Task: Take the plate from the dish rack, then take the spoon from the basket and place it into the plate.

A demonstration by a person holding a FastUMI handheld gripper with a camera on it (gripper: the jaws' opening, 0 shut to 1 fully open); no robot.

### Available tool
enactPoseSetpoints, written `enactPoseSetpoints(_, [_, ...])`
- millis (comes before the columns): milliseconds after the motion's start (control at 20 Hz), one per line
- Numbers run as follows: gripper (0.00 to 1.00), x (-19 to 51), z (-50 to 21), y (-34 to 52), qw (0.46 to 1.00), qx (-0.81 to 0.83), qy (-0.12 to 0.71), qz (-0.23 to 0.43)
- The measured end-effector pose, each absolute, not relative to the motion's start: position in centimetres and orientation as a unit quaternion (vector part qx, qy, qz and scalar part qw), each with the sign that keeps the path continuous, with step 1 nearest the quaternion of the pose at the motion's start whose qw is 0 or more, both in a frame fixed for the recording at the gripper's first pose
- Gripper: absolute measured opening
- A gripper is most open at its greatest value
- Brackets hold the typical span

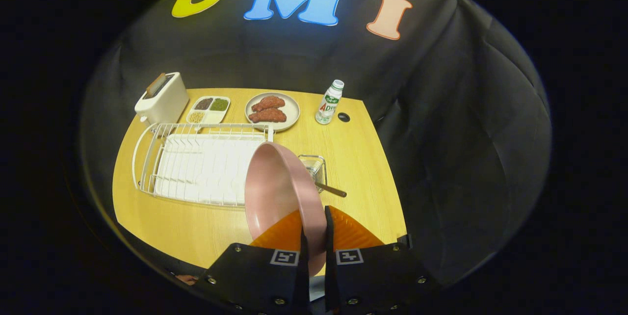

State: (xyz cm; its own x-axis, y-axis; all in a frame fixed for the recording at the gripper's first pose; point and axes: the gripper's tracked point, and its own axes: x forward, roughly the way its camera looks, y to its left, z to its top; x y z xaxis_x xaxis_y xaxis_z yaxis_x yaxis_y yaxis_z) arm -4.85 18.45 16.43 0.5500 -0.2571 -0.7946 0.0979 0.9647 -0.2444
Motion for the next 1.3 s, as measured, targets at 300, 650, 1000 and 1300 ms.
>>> enactPoseSetpoints(300, [0.13, -8.2, 10.0, 20.7, 0.858, -0.025, 0.512, -0.032])
enactPoseSetpoints(650, [0.13, -10.2, 5.4, 22.1, 0.84, 0.004, 0.542, 0.016])
enactPoseSetpoints(1000, [0.13, -10.0, 1.8, 23.3, 0.832, 0.068, 0.547, 0.062])
enactPoseSetpoints(1300, [0.13, -10.0, -2.4, 24.3, 0.816, 0.113, 0.556, 0.115])
